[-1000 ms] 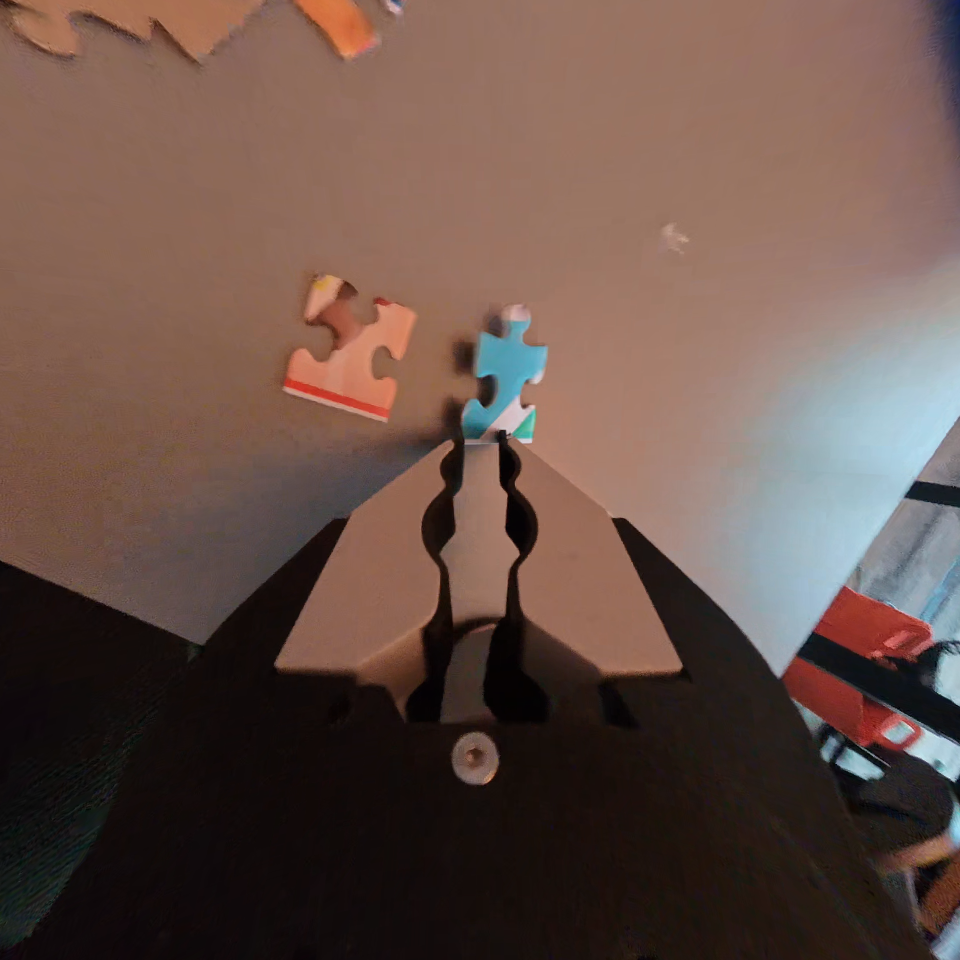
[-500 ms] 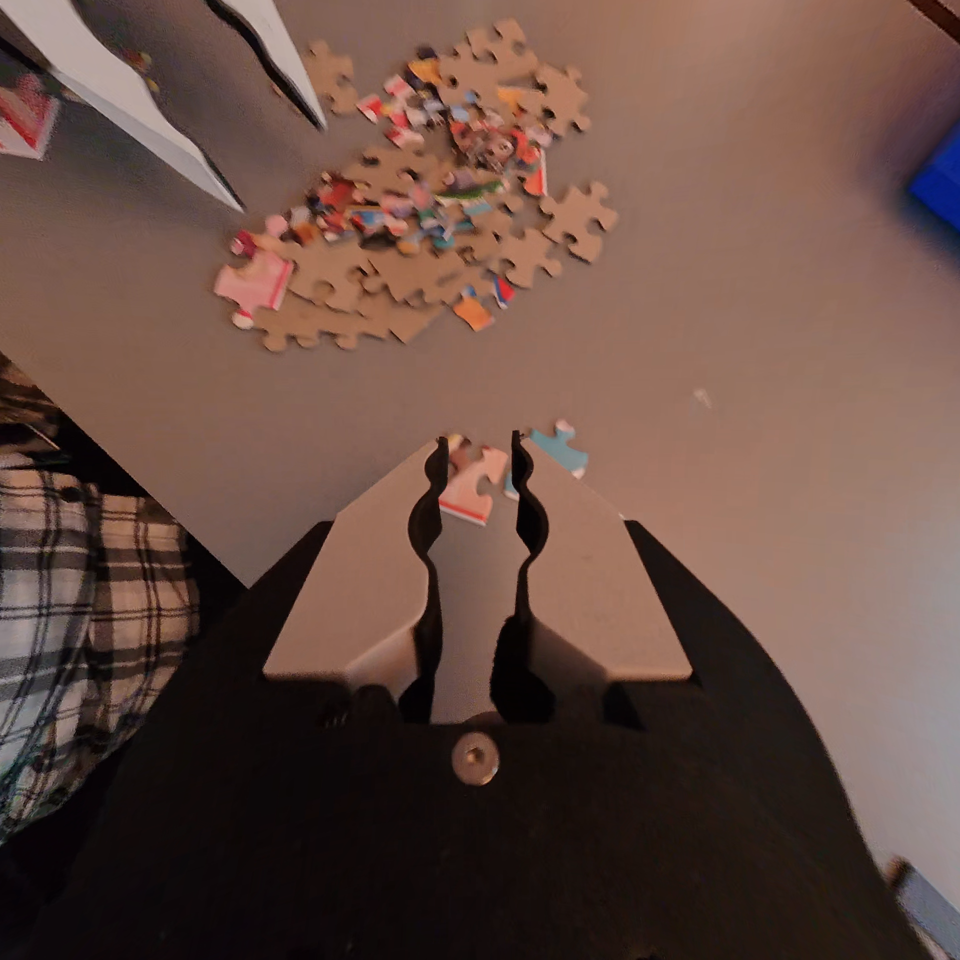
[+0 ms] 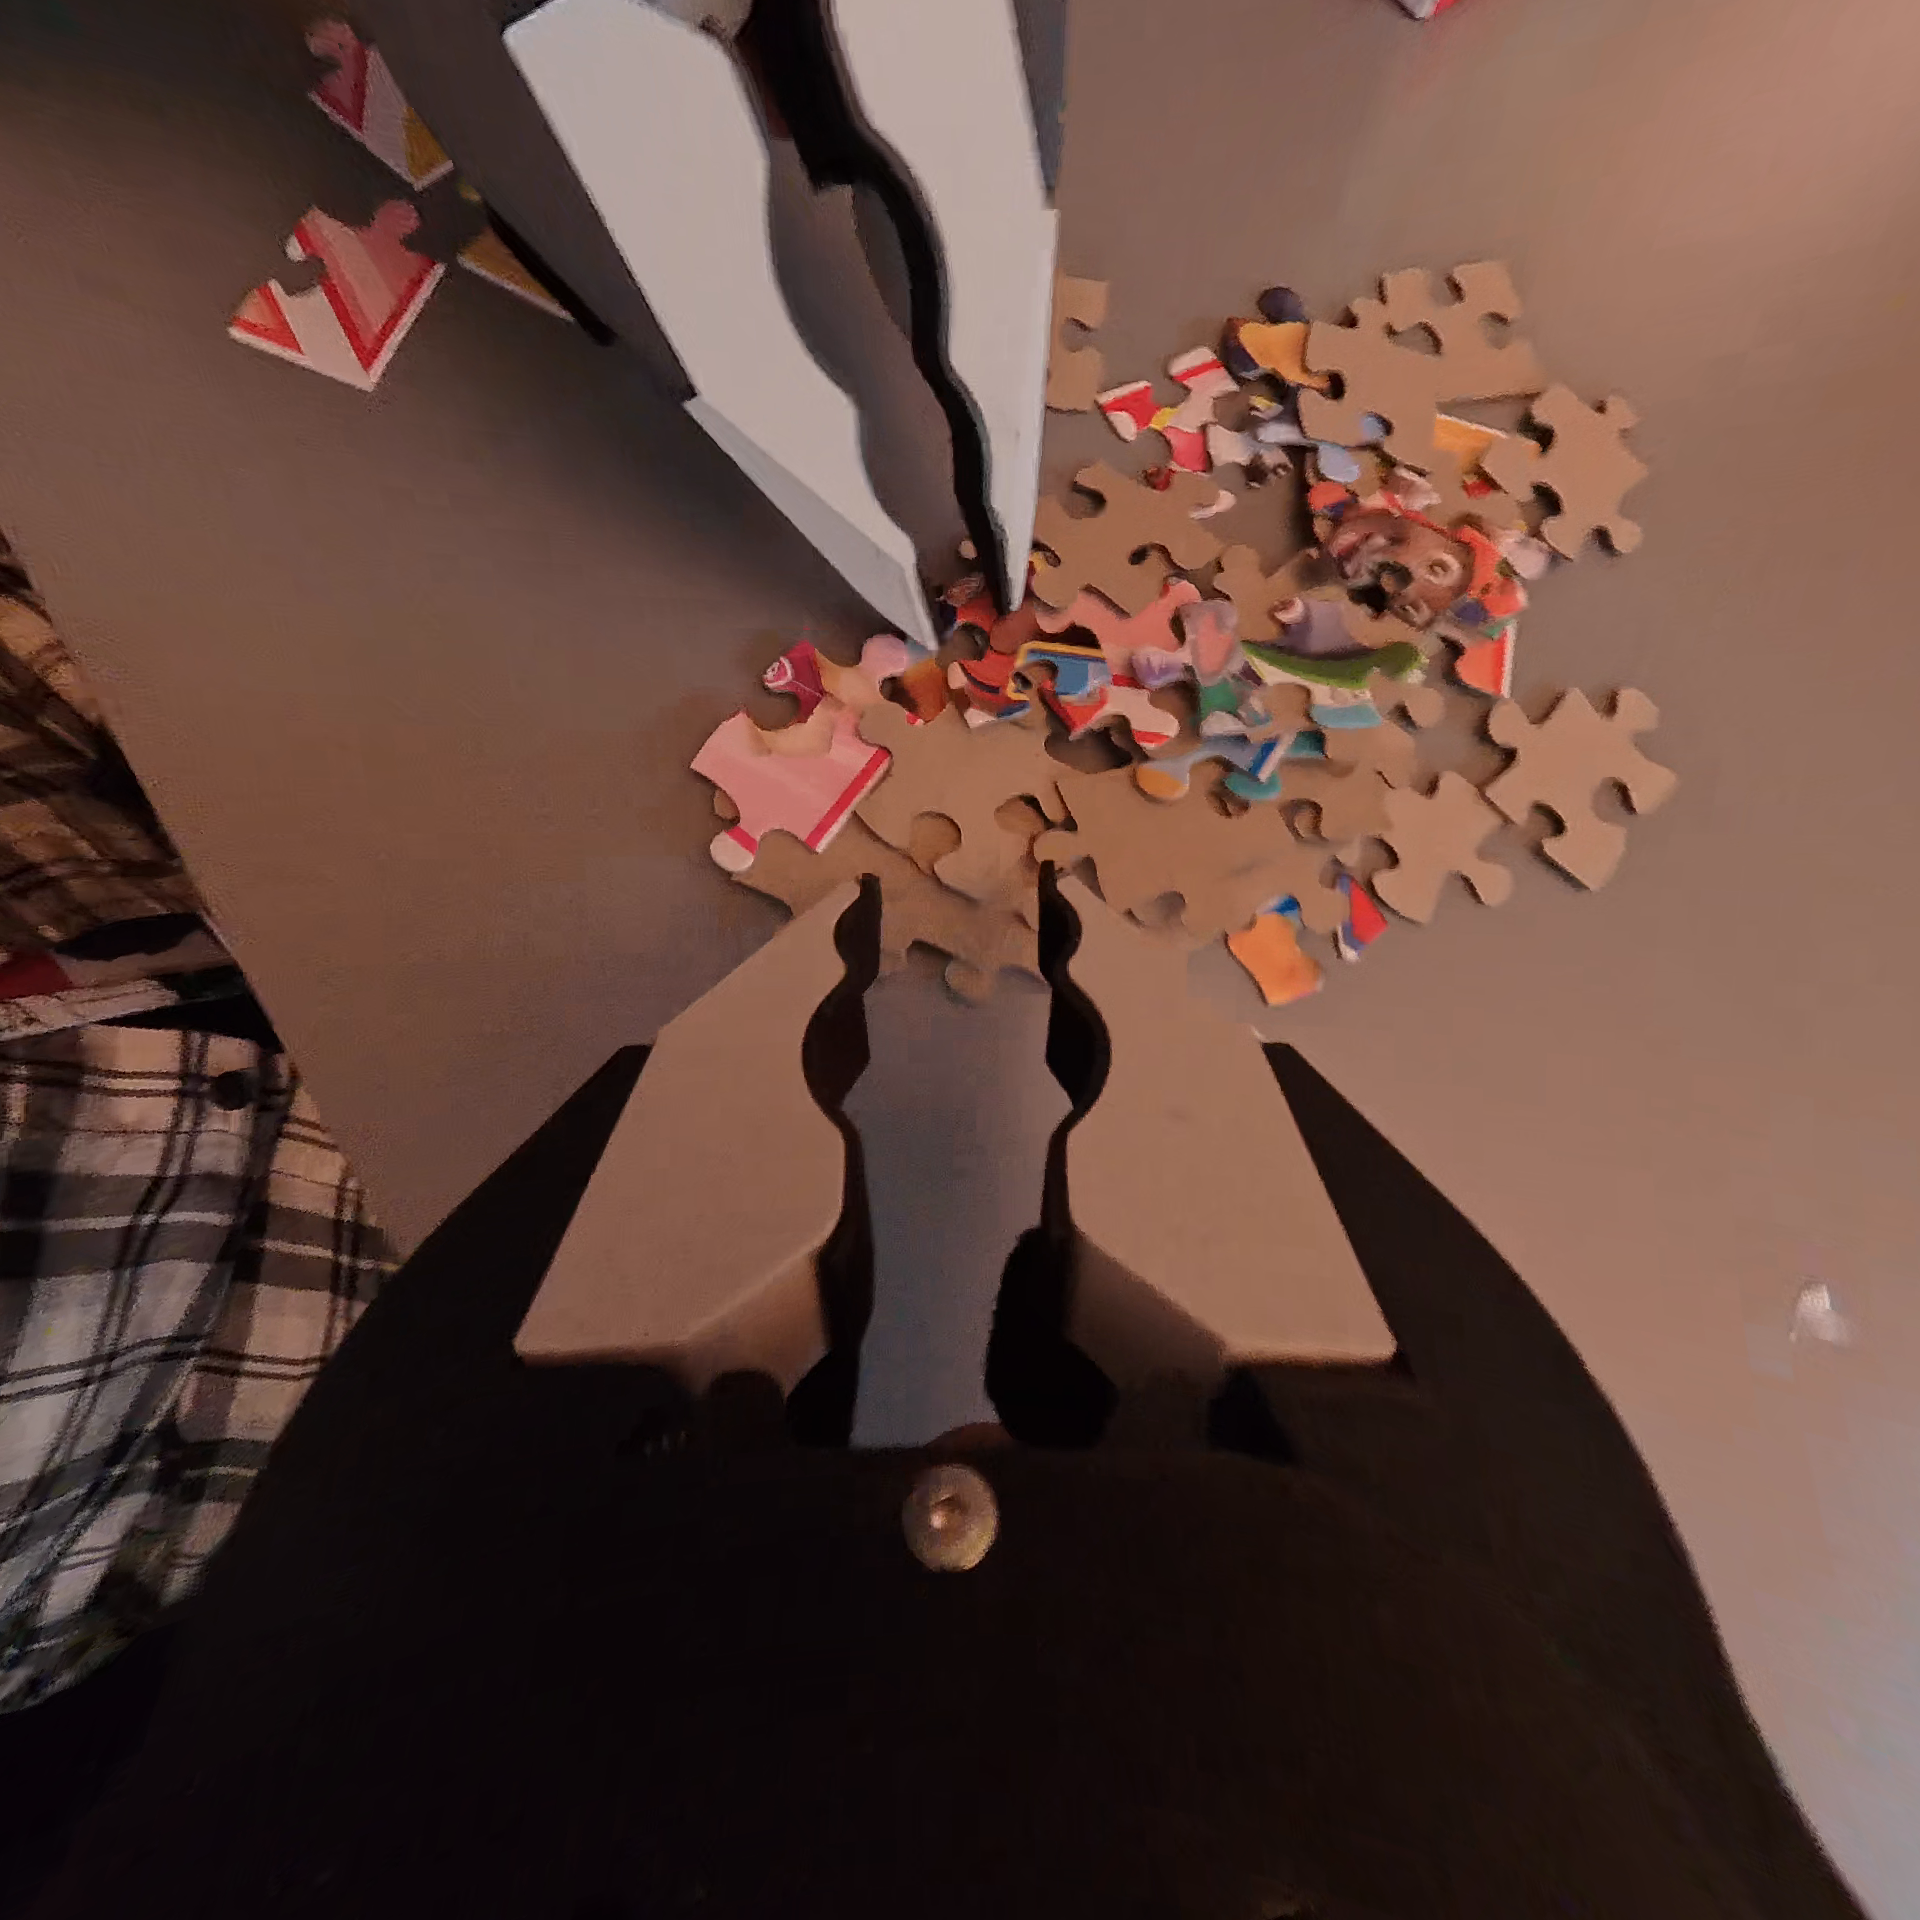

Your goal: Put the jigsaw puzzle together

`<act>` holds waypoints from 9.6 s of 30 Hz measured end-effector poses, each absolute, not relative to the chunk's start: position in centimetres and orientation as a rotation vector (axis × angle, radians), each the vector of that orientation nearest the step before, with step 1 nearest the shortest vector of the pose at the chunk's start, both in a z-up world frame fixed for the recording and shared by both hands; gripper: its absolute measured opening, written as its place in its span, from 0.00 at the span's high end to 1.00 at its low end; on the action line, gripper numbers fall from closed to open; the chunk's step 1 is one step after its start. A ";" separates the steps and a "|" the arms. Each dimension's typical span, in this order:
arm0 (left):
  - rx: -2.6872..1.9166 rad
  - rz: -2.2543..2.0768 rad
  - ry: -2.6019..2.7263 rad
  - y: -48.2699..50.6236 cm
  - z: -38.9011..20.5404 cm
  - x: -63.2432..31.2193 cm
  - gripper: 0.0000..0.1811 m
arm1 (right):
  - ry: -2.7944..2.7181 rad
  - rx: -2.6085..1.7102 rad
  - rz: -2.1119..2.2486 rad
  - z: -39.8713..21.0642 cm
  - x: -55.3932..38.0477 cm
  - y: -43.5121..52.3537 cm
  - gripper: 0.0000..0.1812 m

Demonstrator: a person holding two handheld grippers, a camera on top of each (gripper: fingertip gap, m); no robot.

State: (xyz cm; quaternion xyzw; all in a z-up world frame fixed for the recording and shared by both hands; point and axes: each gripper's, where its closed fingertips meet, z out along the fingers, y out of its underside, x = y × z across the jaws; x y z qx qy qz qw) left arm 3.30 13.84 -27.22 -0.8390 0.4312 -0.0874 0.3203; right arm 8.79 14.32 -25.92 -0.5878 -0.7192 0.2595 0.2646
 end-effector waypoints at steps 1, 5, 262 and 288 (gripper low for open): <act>-2.213 -0.221 1.122 13.9 -27.2 3.0 0.93 | -1.960 -1.563 0.691 -26.1 8.2 14.1 0.83; -2.240 -0.183 1.056 14.7 -27.3 1.4 0.93 | -1.997 -1.531 0.632 -26.9 6.6 14.1 0.83; -2.300 -0.313 0.835 -1.3 -26.6 3.2 0.77 | -2.160 -1.573 0.702 -22.8 11.4 12.8 0.83; -2.401 -0.160 0.747 -4.4 -27.3 -2.1 0.79 | -2.301 -1.448 0.735 -25.8 9.7 8.4 0.86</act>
